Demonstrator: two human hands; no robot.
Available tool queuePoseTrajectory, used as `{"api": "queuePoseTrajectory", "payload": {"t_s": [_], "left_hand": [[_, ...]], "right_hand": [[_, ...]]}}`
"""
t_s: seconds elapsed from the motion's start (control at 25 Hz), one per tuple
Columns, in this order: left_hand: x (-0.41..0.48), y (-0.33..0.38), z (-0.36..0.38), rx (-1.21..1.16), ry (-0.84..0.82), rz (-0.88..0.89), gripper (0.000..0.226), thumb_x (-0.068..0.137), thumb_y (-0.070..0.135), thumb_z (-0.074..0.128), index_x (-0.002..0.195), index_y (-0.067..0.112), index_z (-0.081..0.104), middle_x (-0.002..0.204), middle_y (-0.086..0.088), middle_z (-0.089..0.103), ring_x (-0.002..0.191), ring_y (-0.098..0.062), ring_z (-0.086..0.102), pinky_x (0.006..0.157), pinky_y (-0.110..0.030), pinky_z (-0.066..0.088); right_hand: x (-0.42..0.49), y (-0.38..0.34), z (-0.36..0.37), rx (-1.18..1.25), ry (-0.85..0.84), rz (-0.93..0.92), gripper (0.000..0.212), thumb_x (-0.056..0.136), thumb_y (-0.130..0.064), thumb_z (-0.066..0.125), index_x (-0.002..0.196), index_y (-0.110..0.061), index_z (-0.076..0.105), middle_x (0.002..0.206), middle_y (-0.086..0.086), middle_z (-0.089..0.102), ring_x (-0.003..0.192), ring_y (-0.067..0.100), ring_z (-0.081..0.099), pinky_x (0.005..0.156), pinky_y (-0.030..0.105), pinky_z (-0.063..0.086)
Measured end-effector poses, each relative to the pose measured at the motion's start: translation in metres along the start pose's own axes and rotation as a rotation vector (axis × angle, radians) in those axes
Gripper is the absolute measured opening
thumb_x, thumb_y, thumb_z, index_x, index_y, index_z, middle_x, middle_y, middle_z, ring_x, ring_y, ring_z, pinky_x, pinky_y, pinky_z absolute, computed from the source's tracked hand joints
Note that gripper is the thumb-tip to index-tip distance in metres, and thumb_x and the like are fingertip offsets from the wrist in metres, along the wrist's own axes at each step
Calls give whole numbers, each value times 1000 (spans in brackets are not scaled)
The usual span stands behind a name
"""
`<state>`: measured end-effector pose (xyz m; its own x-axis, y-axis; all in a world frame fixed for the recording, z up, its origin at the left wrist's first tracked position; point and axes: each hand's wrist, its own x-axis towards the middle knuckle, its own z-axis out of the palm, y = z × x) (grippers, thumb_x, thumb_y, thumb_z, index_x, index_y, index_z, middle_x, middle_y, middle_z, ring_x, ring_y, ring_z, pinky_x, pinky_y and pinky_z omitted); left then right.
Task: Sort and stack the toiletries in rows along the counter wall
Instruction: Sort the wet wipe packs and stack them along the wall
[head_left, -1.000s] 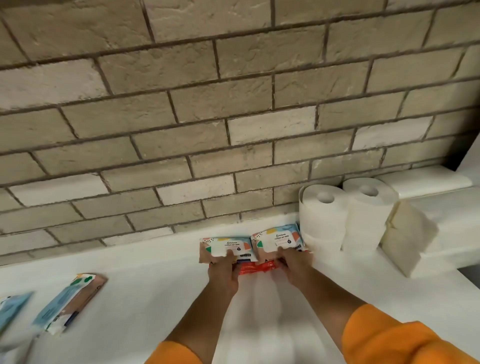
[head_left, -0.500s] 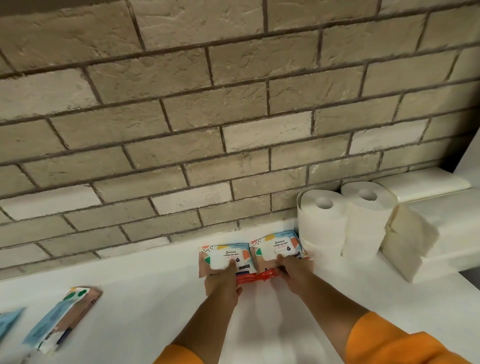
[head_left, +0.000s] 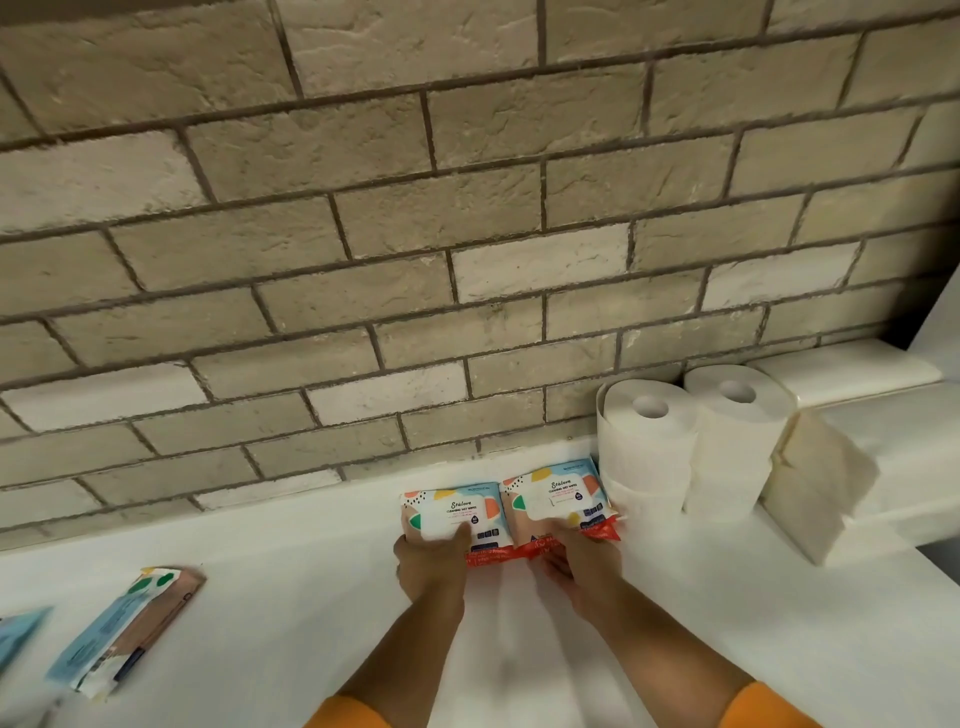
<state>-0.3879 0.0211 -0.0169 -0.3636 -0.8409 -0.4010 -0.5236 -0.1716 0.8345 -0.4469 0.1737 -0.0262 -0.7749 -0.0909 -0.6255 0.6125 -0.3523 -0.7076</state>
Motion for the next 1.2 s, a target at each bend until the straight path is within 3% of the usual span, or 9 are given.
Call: {"api": "queuePoseTrajectory", "payload": {"t_s": [0.12,0.24,0.32,0.4,0.56,0.76,0.88,1.08,1.2], "left_hand": [[4,2,-1,17,-79,-11,64,80,34,83,129,11,50,120,-12,67,101,-27,65,67,-31,50],[13,2,-10,46,-153,-30,59,82,34,80,130,13,53,119,-10,68,101,-25,65,78,-36,55],[16,2,-19,27,-267,-55,52,83,29,79,127,17,55,117,-6,68,101,-22,62,80,-38,53],[14,4,-27,18,-363,-63,43,84,23,79,121,19,57,115,-4,67,101,-20,59,82,-37,47],[11,11,-36,36,-457,-58,47,85,23,78,126,19,56,120,-5,66,110,-22,58,87,-38,46],[21,3,-55,0,-565,-91,77,68,39,88,133,21,51,126,-3,65,122,-24,57,105,-52,46],[26,0,-69,42,-610,-66,96,53,50,94,132,22,50,123,-1,66,117,-23,59,99,-49,50],[27,-17,-109,58,-573,-27,85,85,32,79,152,20,28,132,-9,61,111,-28,64,91,-42,52],[19,-32,-146,36,-581,31,64,79,31,77,136,22,49,112,-6,72,91,-22,70,77,-34,52]], "right_hand": [[-7,5,-3,-35,-15,47,9,88,-1,74,93,-4,67,93,26,74,83,35,71,81,48,62],[-15,8,-5,-72,-79,75,5,90,3,69,87,1,66,75,20,68,66,28,65,65,39,60],[-20,9,-5,-112,-90,67,5,88,4,68,93,3,68,72,17,66,64,26,62,60,34,58],[-23,13,-4,-181,-93,16,15,88,2,67,103,1,67,78,16,65,72,27,61,67,38,57],[-37,10,6,-286,-97,-129,20,94,-6,64,106,-21,60,102,9,65,93,25,61,82,44,57],[-35,-3,-7,-275,-156,-38,19,94,-16,66,108,-27,60,120,11,63,109,29,60,90,46,57],[-33,-1,-17,-311,-168,-11,24,94,-21,66,117,-25,60,124,8,61,112,33,60,92,47,57],[-42,20,-21,-359,-58,-20,23,96,-15,62,119,-12,62,120,12,61,109,36,61,81,43,58],[-58,42,-16,-368,-12,-13,17,94,-11,60,110,-7,65,105,14,60,86,33,59,70,38,56]]}}
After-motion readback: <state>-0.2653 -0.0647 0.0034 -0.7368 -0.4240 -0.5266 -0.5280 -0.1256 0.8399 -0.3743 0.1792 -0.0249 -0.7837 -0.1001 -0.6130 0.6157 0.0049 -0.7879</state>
